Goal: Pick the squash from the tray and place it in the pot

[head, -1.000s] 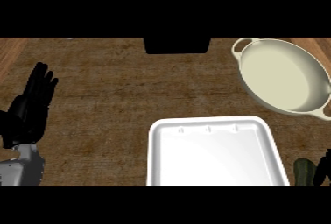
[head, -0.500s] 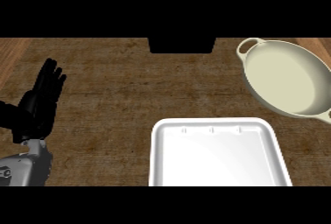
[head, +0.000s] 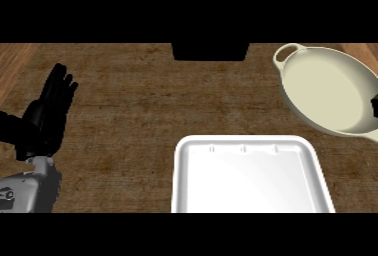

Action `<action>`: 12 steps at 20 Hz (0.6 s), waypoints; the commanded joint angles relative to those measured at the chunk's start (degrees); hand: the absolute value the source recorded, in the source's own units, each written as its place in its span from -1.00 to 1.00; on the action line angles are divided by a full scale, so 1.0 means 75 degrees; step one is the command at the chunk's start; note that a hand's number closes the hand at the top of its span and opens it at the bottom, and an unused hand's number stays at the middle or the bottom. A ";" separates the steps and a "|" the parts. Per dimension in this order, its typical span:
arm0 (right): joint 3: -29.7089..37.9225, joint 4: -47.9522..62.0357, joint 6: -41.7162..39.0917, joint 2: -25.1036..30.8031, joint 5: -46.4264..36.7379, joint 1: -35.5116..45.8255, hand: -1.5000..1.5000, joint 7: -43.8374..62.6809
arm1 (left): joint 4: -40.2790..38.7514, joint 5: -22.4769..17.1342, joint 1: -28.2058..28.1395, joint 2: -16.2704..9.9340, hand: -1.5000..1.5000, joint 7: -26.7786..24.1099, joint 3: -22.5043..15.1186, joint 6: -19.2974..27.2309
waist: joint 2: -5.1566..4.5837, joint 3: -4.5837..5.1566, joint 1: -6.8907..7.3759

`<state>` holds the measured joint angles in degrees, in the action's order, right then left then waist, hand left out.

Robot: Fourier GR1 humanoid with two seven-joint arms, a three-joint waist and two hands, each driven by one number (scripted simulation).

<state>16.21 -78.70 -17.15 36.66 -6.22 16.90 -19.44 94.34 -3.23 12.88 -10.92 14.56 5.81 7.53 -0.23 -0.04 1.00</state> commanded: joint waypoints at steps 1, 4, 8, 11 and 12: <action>-0.0071 0.0778 0.1355 0.0479 -0.1642 0.0692 1.00 -0.0647 | -0.0109 0.0042 -0.0056 0.0199 0.00 -0.0234 -0.0212 -0.0055 | -0.0104 -0.0007 0.0235; -0.0388 0.1535 0.2681 0.0168 -0.2740 0.0771 1.00 -0.1040 | 0.0167 0.0081 0.0088 0.0232 0.00 0.0041 -0.0312 0.0025 | -0.0081 -0.0015 0.0238; -0.0876 0.3267 0.3435 -0.0263 -0.3477 0.1902 1.00 -0.1402 | -0.0494 -0.0098 0.0253 -0.0040 0.00 -0.0311 0.0197 -0.0135 | -0.0048 -0.0001 0.0114; -0.0658 0.5121 0.3939 -0.0327 -0.3606 0.2389 1.00 -0.2413 | -0.0047 -0.0043 -0.0113 0.0019 0.00 -0.0370 0.0090 -0.0124 | -0.0075 -0.0014 0.0260; -0.0761 0.5558 0.3965 -0.0338 -0.3754 0.2553 1.00 -0.2617 | -0.0444 -0.0071 0.0337 -0.0055 0.00 -0.0272 0.0128 -0.0188 | -0.0088 -0.0013 0.0203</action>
<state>11.62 -49.02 7.92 35.57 -30.48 31.47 -33.75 92.09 -3.42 14.32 -10.78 12.61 6.21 6.72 -0.79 -0.10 2.44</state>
